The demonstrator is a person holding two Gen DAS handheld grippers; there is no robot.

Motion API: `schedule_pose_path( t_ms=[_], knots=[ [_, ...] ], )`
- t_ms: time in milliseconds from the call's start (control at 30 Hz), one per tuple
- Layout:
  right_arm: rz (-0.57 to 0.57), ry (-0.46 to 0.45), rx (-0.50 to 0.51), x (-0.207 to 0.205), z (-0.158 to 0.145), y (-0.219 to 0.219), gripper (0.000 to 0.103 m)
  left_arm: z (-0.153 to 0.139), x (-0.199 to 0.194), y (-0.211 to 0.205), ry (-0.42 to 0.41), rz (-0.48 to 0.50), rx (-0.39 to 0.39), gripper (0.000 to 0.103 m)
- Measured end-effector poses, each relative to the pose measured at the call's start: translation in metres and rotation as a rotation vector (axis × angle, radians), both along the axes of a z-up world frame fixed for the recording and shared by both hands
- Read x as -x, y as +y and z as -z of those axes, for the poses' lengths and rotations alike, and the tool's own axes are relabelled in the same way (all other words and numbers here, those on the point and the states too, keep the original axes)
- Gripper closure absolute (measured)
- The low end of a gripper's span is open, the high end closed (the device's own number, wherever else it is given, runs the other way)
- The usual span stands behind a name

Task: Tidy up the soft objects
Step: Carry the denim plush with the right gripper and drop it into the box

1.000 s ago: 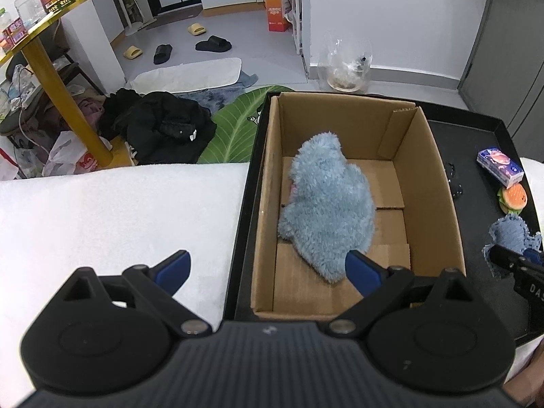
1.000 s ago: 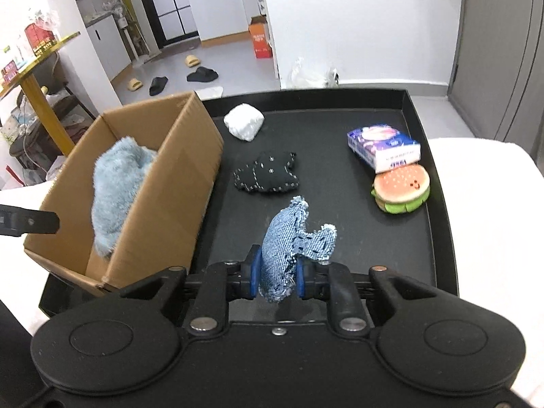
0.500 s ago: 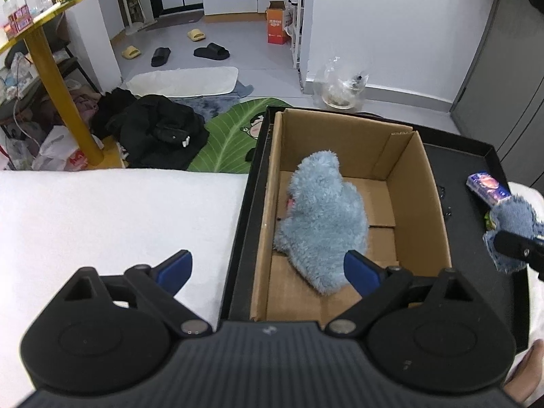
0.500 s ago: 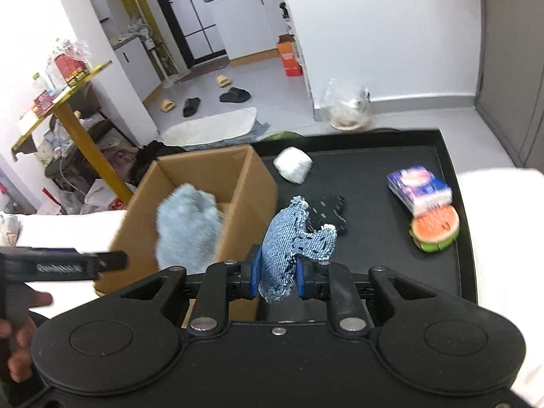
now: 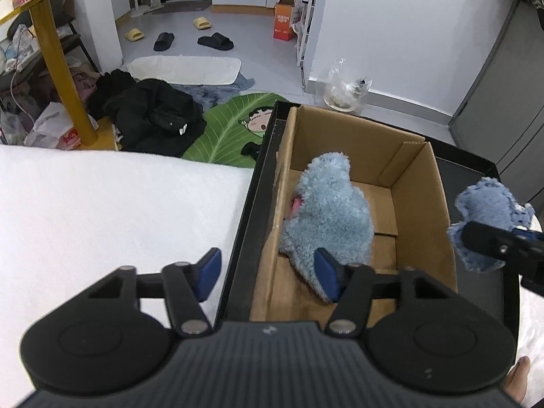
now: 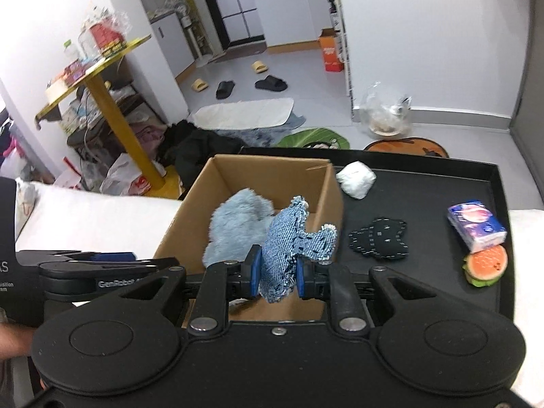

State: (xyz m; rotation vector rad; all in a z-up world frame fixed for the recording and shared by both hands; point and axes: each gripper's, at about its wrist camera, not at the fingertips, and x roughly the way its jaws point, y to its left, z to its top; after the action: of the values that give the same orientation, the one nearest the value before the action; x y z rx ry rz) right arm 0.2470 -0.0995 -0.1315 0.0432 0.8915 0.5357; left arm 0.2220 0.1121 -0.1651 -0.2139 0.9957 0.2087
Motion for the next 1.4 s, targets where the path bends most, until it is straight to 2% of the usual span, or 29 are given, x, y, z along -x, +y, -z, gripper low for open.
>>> schedule_pose_path(
  t_ms=[433,700,800,967,1033,1133,1400],
  knots=[
    [-0.034,-0.003,0.110,-0.023,0.012,0.033,0.082,0.009,0.000,0.008,-0.010,0.011,0.045,0.094],
    [-0.063,-0.060,0.176,-0.036,0.014,0.052,0.081,0.009,0.002,0.010,-0.025,0.009,0.070,0.094],
    [-0.059,-0.078,0.187,-0.041,0.013,0.056,0.072,0.009,0.003,0.009,-0.027,0.010,0.071,0.094],
    [-0.042,-0.089,0.199,-0.039,0.009,0.051,0.048,0.009,0.003,0.008,-0.027,0.014,0.067,0.094],
    [-0.035,-0.080,0.191,-0.036,0.008,0.046,0.045,0.008,0.002,0.008,-0.026,0.014,0.067,0.094],
    [-0.026,-0.075,0.187,-0.032,0.005,0.039,0.033,0.008,0.002,0.007,-0.021,0.016,0.060,0.094],
    [-0.017,-0.083,0.203,-0.018,0.000,0.015,0.024,0.005,0.003,0.002,-0.019,0.019,0.012,0.092]
  ],
)
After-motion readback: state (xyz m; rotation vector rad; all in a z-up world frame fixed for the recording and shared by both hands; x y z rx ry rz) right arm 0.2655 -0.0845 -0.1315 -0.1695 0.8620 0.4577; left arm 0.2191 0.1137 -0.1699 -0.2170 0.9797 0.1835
